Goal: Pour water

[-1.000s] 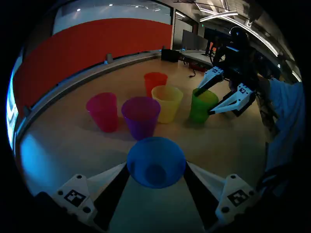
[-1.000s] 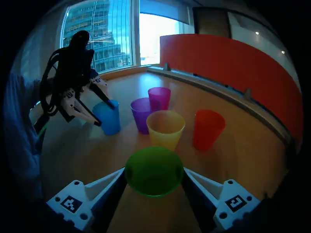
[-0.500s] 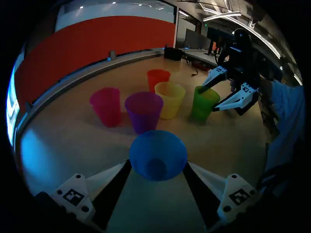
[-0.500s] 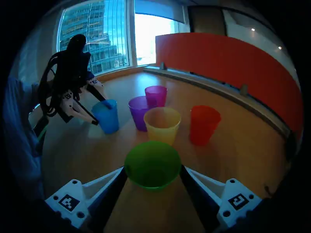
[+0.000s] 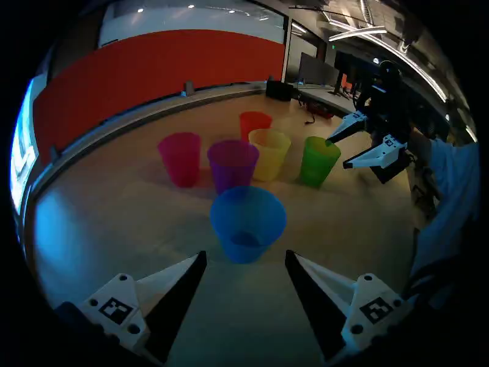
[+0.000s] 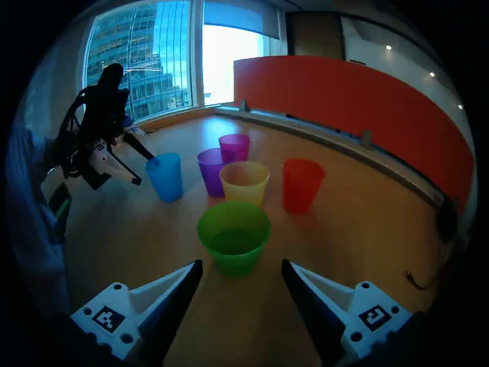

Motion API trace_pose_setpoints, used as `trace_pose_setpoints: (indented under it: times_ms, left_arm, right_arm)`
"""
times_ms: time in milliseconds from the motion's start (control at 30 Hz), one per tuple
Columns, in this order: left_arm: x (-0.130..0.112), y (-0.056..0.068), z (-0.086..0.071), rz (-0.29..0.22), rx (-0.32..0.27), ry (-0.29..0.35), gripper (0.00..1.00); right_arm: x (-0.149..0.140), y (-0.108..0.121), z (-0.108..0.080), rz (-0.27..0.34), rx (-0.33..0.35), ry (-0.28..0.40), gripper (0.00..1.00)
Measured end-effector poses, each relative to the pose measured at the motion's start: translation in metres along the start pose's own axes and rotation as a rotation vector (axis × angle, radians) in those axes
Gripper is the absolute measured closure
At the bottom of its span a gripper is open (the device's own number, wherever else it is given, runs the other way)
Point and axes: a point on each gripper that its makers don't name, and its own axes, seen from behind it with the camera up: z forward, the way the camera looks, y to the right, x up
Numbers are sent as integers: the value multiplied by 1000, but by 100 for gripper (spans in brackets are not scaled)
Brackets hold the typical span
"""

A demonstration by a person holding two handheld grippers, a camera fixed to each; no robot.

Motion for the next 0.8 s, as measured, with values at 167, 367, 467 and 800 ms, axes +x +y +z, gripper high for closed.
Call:
trace_pose_setpoints:
  times_ms: [167, 367, 467, 800]
  left_arm:
    - [0, -3, -15, -15, 38, 37, 4]
    - [6, -6, -36, -34, 85, 105, 4]
    - [11, -11, -46, -41, 115, 150, 4]
    - [28, -30, -75, -42, 250, 304, 4]
  right_arm:
    - [-2, 1, -14, 17, -29, 24, 0]
    - [6, -1, -30, 37, -66, 79, 0]
    - [11, 1, -38, 42, -92, 106, 0]
    - [36, 15, -65, 73, -219, 233, 0]
